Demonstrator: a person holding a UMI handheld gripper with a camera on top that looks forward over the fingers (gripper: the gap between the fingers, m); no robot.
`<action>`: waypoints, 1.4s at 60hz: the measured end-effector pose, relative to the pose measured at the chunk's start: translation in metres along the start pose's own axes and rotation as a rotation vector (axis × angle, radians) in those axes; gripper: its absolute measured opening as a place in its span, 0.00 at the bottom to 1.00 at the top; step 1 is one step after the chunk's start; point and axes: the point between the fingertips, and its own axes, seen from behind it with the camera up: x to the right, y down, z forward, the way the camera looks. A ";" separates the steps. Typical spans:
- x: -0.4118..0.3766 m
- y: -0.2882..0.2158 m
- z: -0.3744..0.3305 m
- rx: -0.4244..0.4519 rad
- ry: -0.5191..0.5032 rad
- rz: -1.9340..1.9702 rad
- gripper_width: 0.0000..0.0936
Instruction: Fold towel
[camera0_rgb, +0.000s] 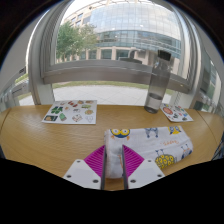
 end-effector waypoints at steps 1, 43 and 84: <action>0.002 0.002 -0.001 -0.009 -0.002 -0.001 0.26; 0.130 -0.094 -0.074 0.066 -0.253 0.280 0.03; 0.279 -0.094 -0.060 0.166 -0.084 0.104 0.86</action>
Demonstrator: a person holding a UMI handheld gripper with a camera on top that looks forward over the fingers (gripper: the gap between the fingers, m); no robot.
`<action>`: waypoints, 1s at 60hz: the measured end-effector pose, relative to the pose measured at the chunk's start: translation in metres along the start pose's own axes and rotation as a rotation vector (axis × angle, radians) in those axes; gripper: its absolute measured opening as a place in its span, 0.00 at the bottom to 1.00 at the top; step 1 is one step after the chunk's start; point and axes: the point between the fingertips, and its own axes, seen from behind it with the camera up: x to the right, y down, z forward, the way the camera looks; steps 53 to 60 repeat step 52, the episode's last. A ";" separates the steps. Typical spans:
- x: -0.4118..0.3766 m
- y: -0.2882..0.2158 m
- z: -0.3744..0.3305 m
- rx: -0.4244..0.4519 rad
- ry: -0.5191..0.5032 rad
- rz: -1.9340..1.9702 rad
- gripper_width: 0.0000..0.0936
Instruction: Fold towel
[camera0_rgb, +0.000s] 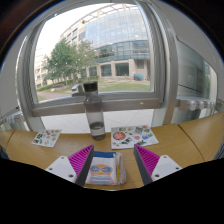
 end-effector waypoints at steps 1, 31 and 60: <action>-0.005 -0.004 -0.005 0.013 0.002 -0.001 0.87; -0.171 0.031 -0.111 0.082 -0.038 -0.076 0.89; -0.212 0.061 -0.148 0.070 -0.031 -0.066 0.90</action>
